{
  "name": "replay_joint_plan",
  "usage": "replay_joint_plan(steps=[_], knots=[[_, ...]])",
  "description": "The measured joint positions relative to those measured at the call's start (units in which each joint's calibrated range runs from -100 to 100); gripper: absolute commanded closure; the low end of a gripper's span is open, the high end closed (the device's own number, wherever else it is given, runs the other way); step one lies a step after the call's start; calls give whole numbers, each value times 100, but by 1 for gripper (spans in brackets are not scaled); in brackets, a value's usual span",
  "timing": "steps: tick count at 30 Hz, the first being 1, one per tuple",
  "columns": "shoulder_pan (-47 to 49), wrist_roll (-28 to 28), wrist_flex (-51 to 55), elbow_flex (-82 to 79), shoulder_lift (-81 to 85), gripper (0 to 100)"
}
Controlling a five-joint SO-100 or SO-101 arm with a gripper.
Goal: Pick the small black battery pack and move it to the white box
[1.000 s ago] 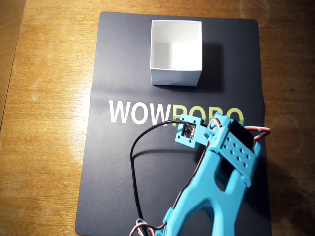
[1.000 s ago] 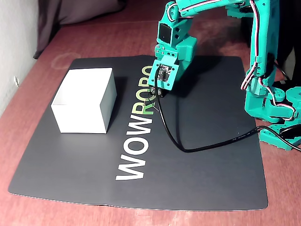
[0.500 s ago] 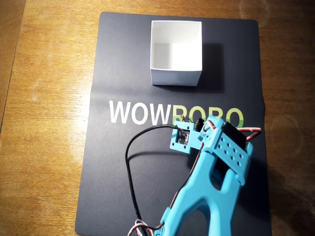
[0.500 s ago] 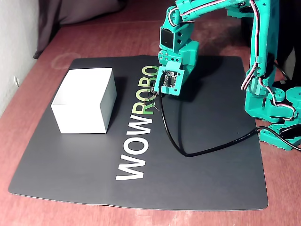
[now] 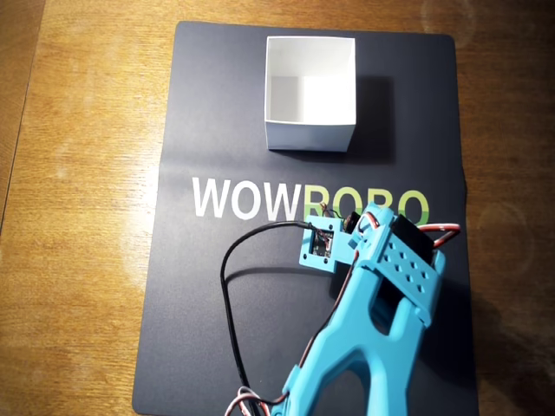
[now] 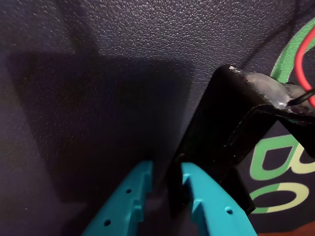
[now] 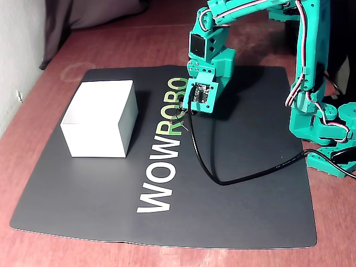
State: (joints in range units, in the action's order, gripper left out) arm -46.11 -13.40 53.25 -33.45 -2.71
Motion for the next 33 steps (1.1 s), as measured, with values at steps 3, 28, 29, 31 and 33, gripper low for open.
replay_joint_plan(steps=[3,28,29,31,33], knots=[[0,0,0,0,0,97],[-12,-194,52,0,0,99],[-12,-284,44,-36,8,99],[-12,-368,44,-36,59,99],[0,-384,44,-36,127,99]])
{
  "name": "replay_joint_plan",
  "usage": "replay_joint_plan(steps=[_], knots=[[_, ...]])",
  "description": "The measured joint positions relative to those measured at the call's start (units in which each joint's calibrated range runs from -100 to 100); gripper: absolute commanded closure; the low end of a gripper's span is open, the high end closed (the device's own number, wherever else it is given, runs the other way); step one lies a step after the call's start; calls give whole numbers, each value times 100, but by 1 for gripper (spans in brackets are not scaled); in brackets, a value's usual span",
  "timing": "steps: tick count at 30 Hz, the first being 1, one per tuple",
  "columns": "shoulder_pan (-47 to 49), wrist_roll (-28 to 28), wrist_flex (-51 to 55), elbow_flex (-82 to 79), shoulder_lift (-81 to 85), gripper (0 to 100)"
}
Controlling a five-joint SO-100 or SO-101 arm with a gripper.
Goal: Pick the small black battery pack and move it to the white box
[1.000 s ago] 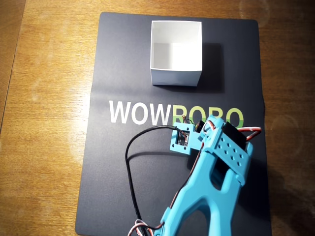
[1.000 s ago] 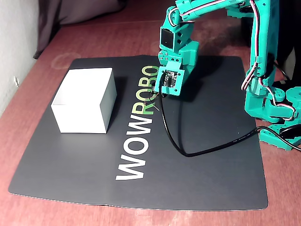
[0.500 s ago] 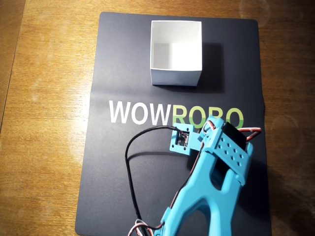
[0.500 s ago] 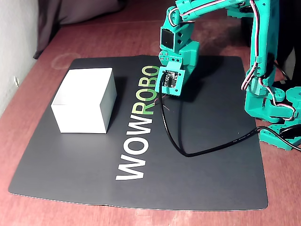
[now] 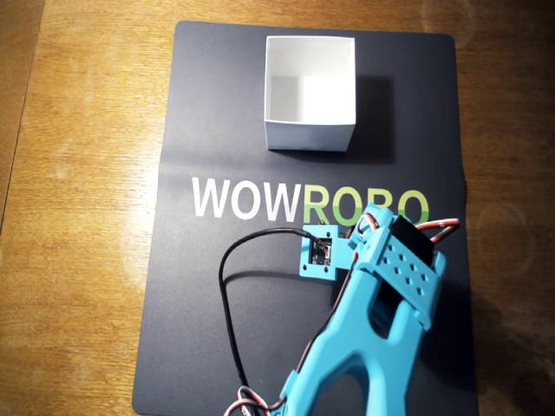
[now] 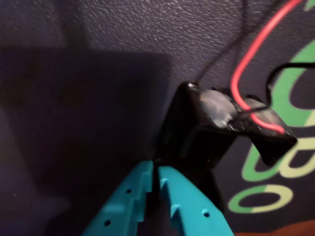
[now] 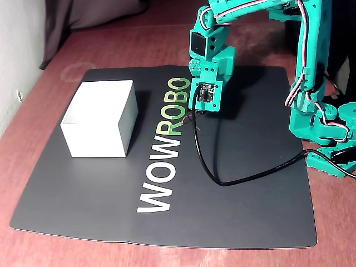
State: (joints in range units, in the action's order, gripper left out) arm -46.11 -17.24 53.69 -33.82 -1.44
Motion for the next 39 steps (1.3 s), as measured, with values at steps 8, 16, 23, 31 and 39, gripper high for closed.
replay_joint_plan(steps=[8,16,23,31,39], knots=[[0,-16,0,0,93,99],[0,5,0,-91,110,89],[-161,0,0,-145,110,89],[-692,-11,-17,-145,110,89],[-705,-11,-17,-164,110,93]])
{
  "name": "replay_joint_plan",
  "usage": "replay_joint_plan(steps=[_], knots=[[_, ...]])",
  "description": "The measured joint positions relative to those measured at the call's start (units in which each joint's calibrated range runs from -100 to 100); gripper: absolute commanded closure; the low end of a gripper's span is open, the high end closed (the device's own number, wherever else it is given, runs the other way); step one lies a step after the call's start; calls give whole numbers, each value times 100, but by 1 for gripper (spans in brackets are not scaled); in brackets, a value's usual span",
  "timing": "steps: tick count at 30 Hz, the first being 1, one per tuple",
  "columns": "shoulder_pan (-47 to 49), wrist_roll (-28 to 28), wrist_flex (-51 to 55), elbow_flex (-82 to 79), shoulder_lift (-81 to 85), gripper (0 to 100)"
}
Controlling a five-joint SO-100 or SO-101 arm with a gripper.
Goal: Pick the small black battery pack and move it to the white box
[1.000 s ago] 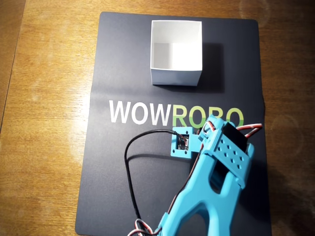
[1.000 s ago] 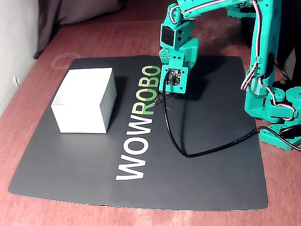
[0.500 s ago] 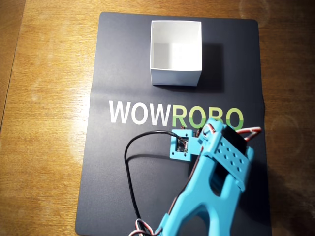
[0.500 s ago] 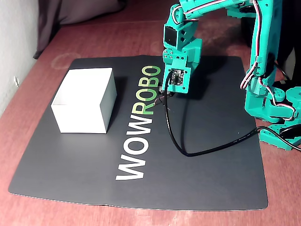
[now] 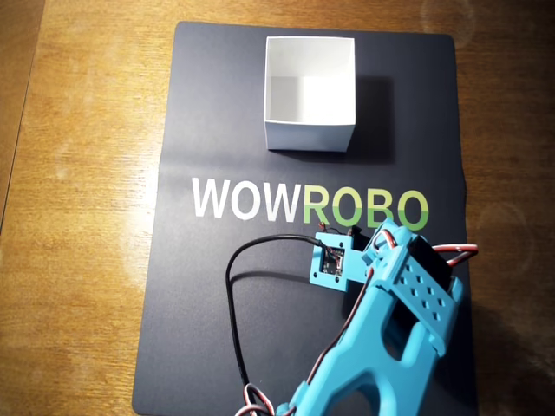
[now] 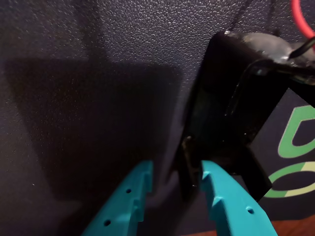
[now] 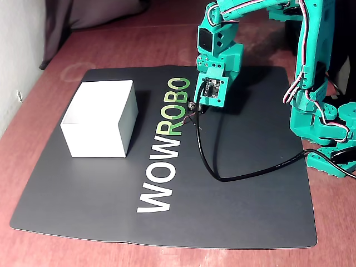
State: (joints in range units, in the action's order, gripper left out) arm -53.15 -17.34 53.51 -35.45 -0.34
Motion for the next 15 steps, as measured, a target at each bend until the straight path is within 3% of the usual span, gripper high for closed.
replay_joint_plan(steps=[10,15], knots=[[0,0,0,0,8,94],[0,0,0,0,8,99]])
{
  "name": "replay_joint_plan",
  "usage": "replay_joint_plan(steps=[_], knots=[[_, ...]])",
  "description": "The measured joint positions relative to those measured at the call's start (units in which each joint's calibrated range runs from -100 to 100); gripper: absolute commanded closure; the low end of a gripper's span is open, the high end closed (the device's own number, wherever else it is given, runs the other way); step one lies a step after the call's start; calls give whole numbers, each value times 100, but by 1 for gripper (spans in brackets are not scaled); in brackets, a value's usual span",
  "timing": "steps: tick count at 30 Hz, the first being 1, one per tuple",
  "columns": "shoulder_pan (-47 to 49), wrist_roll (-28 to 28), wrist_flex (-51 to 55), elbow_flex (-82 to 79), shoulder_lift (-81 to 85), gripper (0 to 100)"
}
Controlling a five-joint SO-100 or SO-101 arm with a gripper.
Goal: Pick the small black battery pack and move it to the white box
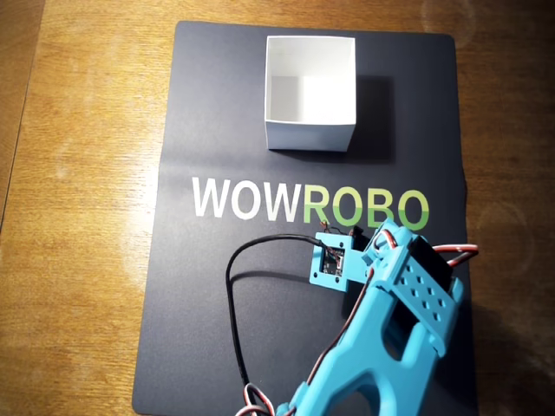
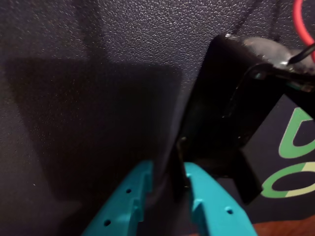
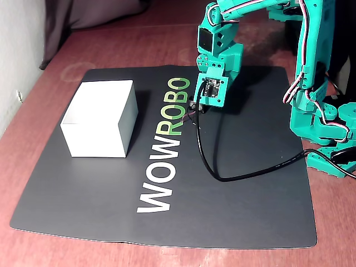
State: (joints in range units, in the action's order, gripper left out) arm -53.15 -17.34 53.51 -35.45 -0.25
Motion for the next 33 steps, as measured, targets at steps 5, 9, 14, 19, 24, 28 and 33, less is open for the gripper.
replay_joint_plan(steps=[5,9,14,19,24,28,33], knots=[[0,5,0,-9,102,99],[0,5,0,-9,203,99],[0,5,0,-9,203,99],[0,5,0,-9,203,99],[74,5,0,-9,415,99],[593,5,9,-9,907,99],[1298,0,9,-9,1415,99]])
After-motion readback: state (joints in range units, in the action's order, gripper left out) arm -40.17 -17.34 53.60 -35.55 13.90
